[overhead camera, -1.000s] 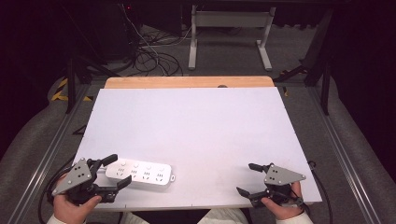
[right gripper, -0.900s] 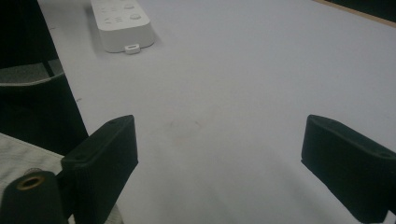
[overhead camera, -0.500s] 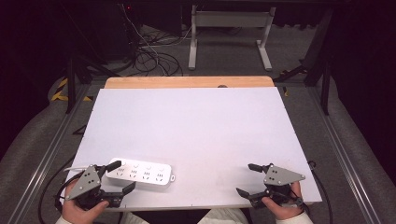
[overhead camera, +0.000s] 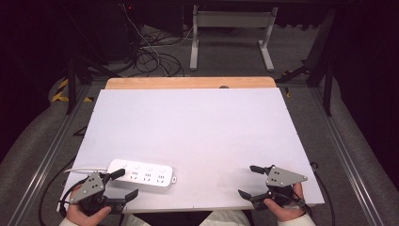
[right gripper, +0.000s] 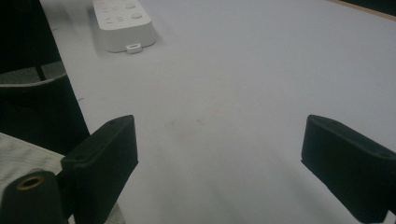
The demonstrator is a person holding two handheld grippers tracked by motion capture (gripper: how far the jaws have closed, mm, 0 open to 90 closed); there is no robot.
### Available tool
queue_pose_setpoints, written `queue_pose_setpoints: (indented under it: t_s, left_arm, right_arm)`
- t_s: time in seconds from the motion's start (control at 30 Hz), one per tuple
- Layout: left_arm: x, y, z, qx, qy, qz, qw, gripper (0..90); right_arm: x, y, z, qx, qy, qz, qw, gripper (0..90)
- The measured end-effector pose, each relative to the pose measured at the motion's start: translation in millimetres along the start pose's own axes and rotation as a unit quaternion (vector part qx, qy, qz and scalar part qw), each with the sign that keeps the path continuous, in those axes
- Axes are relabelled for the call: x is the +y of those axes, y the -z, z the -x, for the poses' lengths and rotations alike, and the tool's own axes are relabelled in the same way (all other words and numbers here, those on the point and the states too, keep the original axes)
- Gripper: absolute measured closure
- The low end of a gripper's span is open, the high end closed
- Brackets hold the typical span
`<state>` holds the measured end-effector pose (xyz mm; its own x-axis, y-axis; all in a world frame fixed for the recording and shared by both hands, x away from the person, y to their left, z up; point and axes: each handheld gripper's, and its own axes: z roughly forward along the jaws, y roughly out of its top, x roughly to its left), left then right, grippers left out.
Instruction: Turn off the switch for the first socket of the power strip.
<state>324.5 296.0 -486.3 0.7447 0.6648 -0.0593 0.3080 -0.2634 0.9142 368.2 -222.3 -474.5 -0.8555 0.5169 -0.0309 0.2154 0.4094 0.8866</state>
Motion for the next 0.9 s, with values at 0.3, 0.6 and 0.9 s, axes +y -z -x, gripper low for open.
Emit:
queue_pose_setpoints:
  t_s: [0.3,0.6,0.9]
  left_arm:
    - [6.9,4.4,0.1,0.017,-0.027,0.015,0.9994,14.3]
    - [9.1,9.8,0.0,0.013,-0.011,0.021,0.9996,15.1]
    - [9.8,11.7,0.4,0.027,-0.021,0.024,0.9991,15.0]
  right_arm:
    - [-1.1,0.1,1.4,0.000,-0.005,0.002,1.0000,11.0]
    - [-1.2,0.8,2.0,-0.002,-0.006,0.002,1.0000,11.0]
    - [-1.0,1.3,1.8,-0.003,-0.005,0.004,1.0000,11.0]
